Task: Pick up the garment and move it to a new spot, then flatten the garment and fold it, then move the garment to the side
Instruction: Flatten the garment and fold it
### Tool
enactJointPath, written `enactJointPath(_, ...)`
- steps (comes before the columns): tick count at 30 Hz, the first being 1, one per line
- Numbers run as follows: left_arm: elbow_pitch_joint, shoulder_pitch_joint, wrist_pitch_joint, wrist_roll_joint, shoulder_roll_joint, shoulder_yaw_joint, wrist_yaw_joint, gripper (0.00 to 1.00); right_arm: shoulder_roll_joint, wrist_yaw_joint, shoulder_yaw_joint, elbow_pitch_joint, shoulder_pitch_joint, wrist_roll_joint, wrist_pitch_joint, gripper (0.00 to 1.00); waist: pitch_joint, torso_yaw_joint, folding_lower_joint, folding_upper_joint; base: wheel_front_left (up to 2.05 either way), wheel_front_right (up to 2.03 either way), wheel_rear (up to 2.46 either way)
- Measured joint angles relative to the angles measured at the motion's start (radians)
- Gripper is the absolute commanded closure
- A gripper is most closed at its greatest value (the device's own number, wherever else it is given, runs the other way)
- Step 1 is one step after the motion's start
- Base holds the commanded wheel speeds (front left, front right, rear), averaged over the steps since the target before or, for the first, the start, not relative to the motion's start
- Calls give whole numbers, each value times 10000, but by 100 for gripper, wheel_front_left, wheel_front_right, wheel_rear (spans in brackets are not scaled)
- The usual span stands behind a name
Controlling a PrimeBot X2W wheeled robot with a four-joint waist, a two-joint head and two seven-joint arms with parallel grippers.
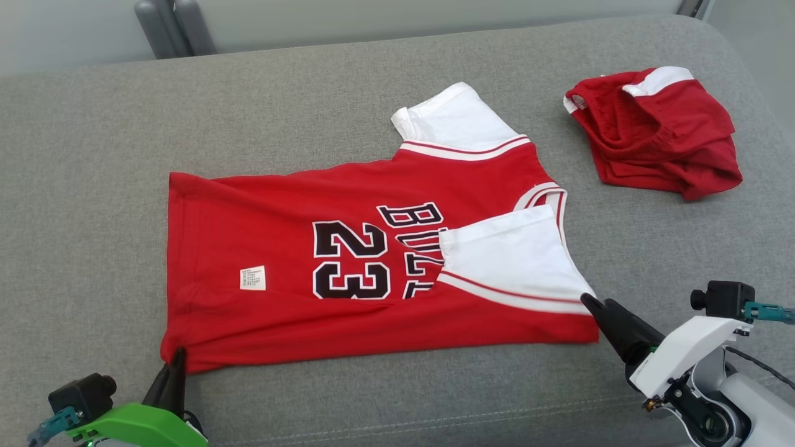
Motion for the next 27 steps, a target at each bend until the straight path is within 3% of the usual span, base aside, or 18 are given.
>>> enactJointPath(1,-12,4,12,0,0,-27,2,0,-29,-42,-2,-12,0,-10,2,0,3,3,0,0,0,0,0)
enactJointPath(9,-132,140,109,6,44,50,265,0,-169,-255,-94,-167,2,-67,0,0,-24,43,0,0,0,0,0)
enactJointPath(17,-614,132,-40,454,686,527,692,0,-422,-385,-539,-502,-15,-468,-629,0,-103,86,1,0,0,0,0)
enactJointPath(27,-1745,-331,-209,1321,909,407,775,0,-245,-654,-709,-957,-476,-1423,-1421,0,-95,97,0,0,0,0,0)
